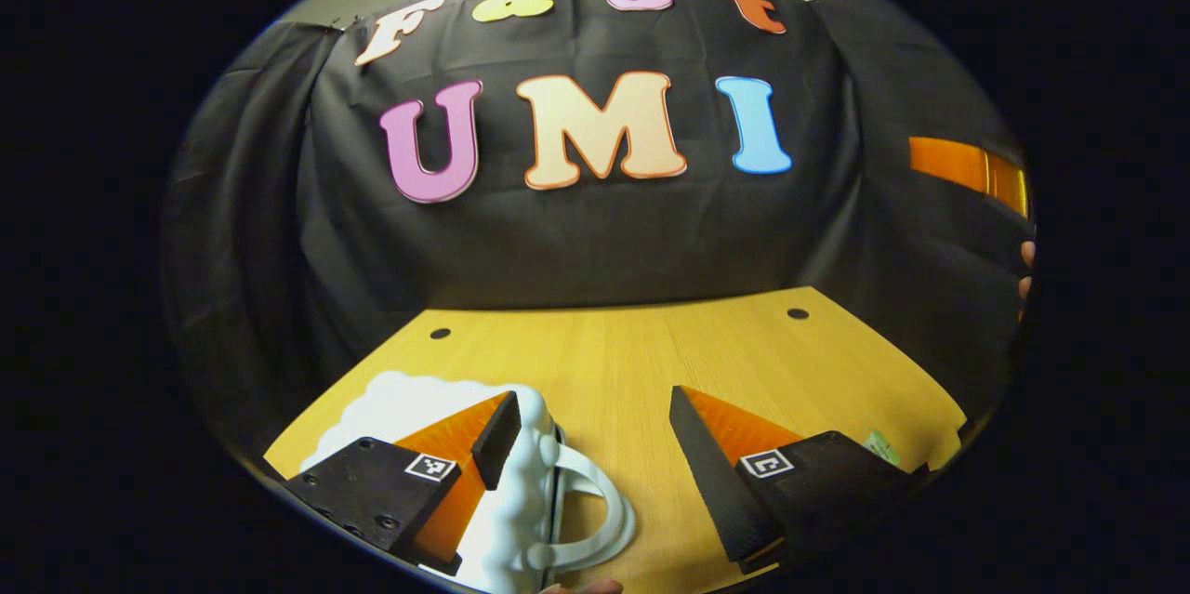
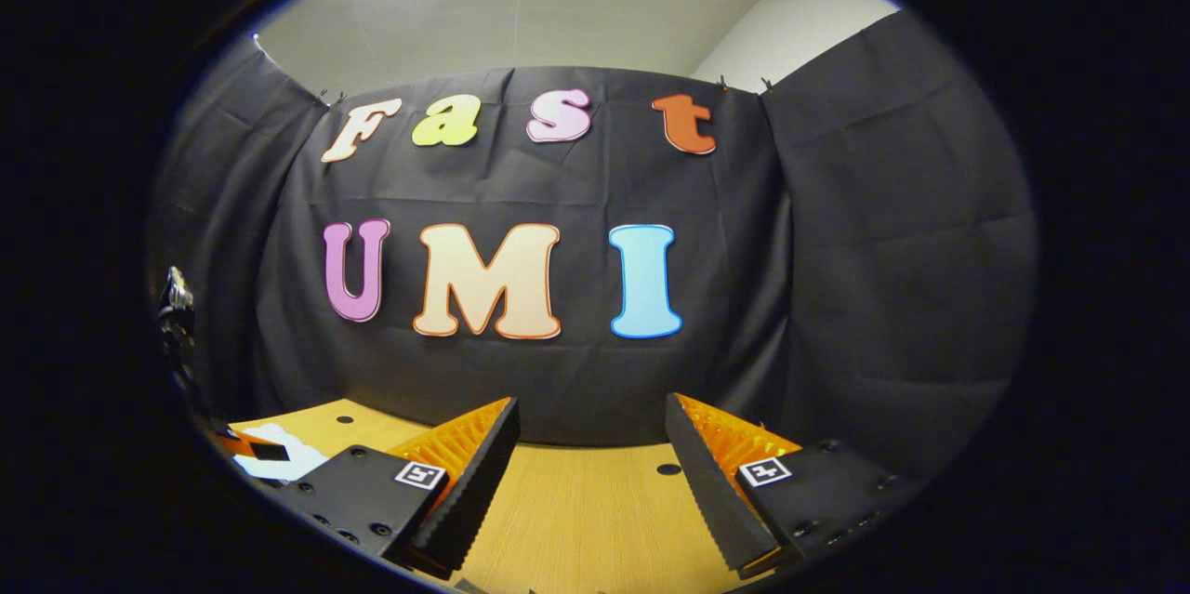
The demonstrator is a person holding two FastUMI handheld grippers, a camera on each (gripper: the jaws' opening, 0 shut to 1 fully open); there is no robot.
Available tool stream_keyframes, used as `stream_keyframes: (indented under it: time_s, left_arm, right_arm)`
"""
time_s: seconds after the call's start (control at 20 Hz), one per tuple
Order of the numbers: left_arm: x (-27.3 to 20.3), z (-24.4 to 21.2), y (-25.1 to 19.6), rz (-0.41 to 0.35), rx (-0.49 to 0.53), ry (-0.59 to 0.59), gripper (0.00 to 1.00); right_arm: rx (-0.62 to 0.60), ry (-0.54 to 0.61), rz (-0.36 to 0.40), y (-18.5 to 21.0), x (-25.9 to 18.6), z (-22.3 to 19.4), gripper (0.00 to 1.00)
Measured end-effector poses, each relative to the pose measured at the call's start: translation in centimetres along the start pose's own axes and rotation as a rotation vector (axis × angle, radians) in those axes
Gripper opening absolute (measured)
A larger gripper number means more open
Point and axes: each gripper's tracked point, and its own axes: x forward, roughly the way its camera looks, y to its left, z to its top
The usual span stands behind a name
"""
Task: First open the suitcase, pack the skin care products into it, and then close the suitcase.
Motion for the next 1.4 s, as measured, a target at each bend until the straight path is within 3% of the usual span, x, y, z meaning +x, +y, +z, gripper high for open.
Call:
stream_keyframes:
  time_s: [0.4, 0.6, 0.65, 0.75, 1.05, 1.15, 1.2, 1.25, 1.3, 1.4]
  left_arm:
    - [1.9, -8.8, -1.9, -0.012, -0.028, 0.289, 0.98]
    - [2.5, -11.4, -3.1, -0.033, -0.043, 0.406, 0.94]
    - [2.8, -11.9, -3.1, -0.025, -0.041, 0.435, 0.89]
    - [3.1, -12.8, -3.2, -0.025, -0.046, 0.477, 0.93]
    - [3.7, -14.8, -2.7, -0.002, -0.058, 0.551, 0.75]
    - [3.7, -15.8, -2.1, 0.021, -0.061, 0.592, 0.63]
    - [3.7, -16.0, -1.4, 0.047, -0.049, 0.599, 0.47]
    - [3.8, -15.6, -1.2, 0.055, -0.049, 0.592, 0.39]
    - [3.7, -15.4, -1.1, 0.057, -0.049, 0.592, 0.22]
    - [3.7, -15.4, -1.5, 0.023, -0.026, 0.61, 0.09]
  right_arm:
    - [-0.048, 0.083, -0.005, -0.7, -0.6, -2.8, 0.99]
    - [-0.013, 0.124, 0.009, -0.9, -0.2, -3.4, 0.98]
    - [-0.006, 0.123, 0.006, -1.1, -0.2, -3.3, 0.99]
    - [-0.004, 0.116, 0.011, -1.1, -0.1, -3.1, 0.98]
    - [-0.024, 0.107, -0.003, -2.1, -0.5, -3.4, 0.99]
    - [-0.024, 0.109, -0.017, -2.7, -0.6, -3.6, 0.98]
    - [-0.026, 0.108, -0.026, -3.1, -0.7, -3.6, 0.99]
    - [-0.027, 0.108, -0.03, -3.3, -0.8, -3.7, 0.99]
    - [-0.028, 0.111, -0.033, -3.5, -0.9, -3.9, 0.98]
    - [-0.034, 0.116, -0.038, -3.9, -0.9, -4.4, 0.98]
